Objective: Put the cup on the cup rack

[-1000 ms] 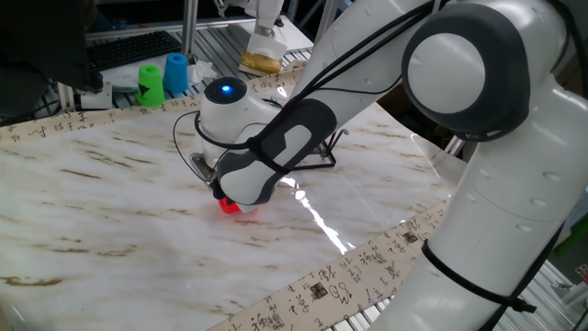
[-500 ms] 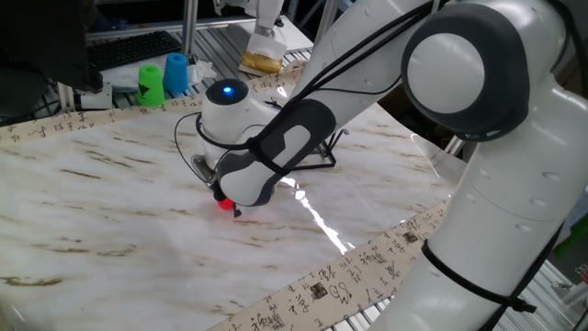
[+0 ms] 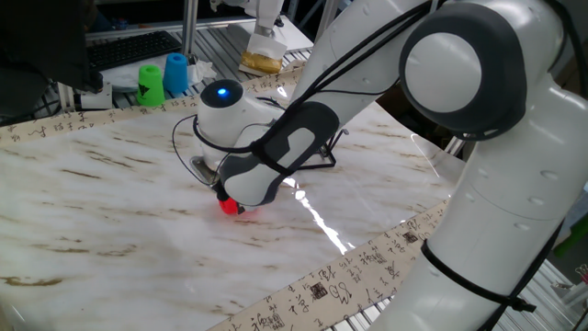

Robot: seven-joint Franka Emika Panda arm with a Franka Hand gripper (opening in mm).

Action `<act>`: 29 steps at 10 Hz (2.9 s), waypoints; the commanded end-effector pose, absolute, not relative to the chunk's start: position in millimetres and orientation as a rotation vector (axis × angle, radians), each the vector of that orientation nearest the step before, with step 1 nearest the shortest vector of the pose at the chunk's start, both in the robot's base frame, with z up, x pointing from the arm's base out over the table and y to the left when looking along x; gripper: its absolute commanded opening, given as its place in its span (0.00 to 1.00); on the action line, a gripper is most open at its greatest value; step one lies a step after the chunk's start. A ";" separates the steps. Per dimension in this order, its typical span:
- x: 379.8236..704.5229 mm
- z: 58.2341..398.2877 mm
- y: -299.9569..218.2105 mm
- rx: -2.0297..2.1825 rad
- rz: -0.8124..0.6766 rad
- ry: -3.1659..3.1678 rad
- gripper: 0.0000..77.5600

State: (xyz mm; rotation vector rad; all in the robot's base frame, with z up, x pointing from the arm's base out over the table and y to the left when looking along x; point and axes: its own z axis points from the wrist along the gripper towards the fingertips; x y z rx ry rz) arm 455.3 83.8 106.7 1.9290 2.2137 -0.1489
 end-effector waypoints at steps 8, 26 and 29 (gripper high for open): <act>499.0 142.5 58.6 1.536 -0.084 2.459 1.00; 487.2 124.4 64.3 1.869 -0.073 2.241 1.00; 479.3 116.3 63.2 1.883 -0.081 2.217 1.00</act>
